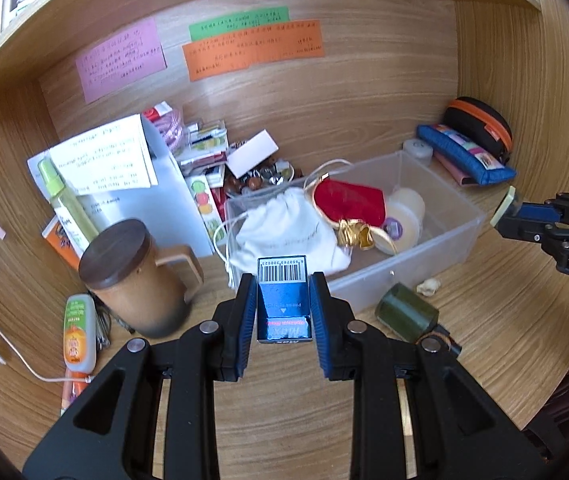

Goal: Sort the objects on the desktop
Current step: 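Carry the Max box and dark block above the clear box, then lower both into the box, opening the left gripper while the right releases the block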

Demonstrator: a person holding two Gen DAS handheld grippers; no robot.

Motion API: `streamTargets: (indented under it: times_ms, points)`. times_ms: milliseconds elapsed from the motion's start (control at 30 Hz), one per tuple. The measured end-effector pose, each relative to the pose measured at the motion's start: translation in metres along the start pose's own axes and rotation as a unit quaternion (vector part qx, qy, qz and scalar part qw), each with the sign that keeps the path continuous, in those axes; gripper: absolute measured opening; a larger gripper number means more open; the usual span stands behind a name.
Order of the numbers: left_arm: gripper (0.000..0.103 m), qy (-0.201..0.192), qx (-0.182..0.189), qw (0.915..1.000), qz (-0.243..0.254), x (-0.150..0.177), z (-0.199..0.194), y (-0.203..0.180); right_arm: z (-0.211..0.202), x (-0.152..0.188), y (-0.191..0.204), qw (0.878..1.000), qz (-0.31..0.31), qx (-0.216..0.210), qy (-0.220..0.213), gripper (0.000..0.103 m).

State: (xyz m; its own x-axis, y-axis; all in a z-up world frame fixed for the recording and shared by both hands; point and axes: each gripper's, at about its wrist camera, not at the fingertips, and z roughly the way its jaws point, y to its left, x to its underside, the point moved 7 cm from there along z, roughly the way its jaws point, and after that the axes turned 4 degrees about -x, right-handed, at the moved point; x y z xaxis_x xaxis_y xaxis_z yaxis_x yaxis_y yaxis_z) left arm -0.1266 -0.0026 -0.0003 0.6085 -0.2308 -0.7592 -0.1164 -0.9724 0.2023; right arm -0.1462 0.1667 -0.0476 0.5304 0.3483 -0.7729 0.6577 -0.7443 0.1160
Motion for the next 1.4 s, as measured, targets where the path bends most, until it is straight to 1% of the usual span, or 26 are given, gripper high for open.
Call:
streamTargets:
  times_ms: [233, 500, 1000, 1233, 1400]
  points:
    - [0.026, -0.006, 0.002, 1.0, 0.002, -0.015, 0.007, 0.0, 0.002, -0.015, -0.004, 1.0, -0.004, 0.006, -0.008, 0.022]
    - [0.026, -0.001, 0.0, 1.0, 0.004, -0.025, 0.023, 0.003, 0.015, -0.028, -0.009, 1.0, 0.0, 0.006, -0.006, 0.022]
    - [0.026, 0.048, 0.015, 0.9987, 0.012, -0.007, 0.073, -0.001, 0.054, -0.026, -0.015, 1.0, 0.005, 0.007, 0.03, 0.022]
    - [0.026, 0.063, 0.015, 0.9976, 0.024, 0.001, 0.085, -0.005, 0.071, -0.024, -0.015, 0.999, 0.001, 0.009, 0.049, 0.023]
    - [0.026, 0.067, 0.022, 0.9973, 0.022, 0.002, 0.091, -0.005, 0.08, -0.024, -0.01, 0.998, -0.012, 0.01, 0.061, 0.022]
